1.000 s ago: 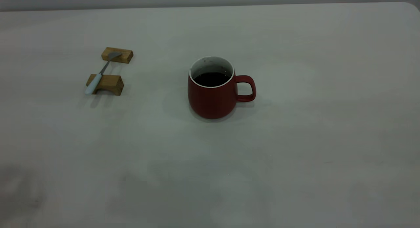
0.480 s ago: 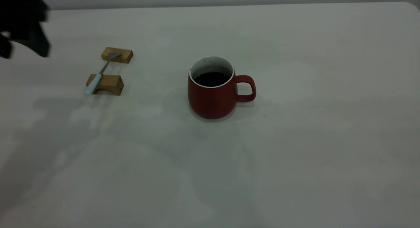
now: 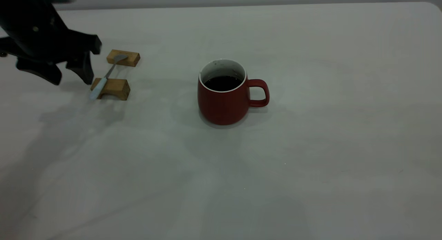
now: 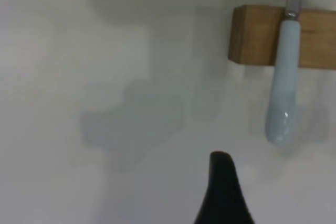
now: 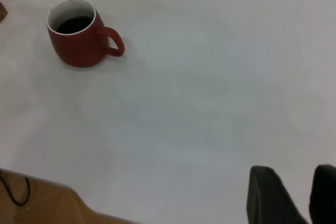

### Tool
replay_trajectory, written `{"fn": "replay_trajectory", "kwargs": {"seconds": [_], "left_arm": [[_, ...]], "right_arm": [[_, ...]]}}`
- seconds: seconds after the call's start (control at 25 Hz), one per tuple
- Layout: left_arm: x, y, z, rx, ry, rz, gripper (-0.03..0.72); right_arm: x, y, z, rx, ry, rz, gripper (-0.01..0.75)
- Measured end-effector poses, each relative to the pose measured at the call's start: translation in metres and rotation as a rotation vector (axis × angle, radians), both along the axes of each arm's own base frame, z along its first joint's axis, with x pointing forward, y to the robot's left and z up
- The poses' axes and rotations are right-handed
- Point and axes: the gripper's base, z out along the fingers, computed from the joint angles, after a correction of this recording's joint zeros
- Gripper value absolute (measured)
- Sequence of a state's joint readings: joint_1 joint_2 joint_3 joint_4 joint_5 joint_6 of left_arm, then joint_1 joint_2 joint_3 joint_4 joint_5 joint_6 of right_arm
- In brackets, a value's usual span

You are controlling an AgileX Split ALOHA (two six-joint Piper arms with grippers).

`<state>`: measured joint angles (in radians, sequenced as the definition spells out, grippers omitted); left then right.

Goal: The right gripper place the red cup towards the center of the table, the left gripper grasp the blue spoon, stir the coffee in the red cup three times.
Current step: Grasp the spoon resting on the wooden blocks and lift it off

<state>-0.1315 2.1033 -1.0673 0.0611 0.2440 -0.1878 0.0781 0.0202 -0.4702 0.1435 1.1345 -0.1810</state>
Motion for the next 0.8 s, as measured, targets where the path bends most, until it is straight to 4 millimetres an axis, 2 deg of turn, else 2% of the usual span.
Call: {"fn": "replay_trajectory", "kwargs": {"seconds": [0.4,0.52,0.64,0.8], "left_arm": [[0.023,-0.009,-0.039,0.005,0.034,-0.018,0.595],[0.028,-0.012,-0.048,0.008,0.047,-0.027,0.565],[0.029,-0.015,-0.049,0.013,0.065,-0.033,0.457],[0.032,-0.016,-0.046,0.014,0.070,-0.026,0.183]], "right_arm": [[0.000,0.000,0.000,0.001,0.000,0.000,0.237],[0.000,0.000,0.000,0.002,0.000,0.001,0.238],[0.000,0.000,0.000,0.002,0.000,0.001,0.237],[0.000,0.000,0.000,0.002,0.000,0.001,0.237]]}}
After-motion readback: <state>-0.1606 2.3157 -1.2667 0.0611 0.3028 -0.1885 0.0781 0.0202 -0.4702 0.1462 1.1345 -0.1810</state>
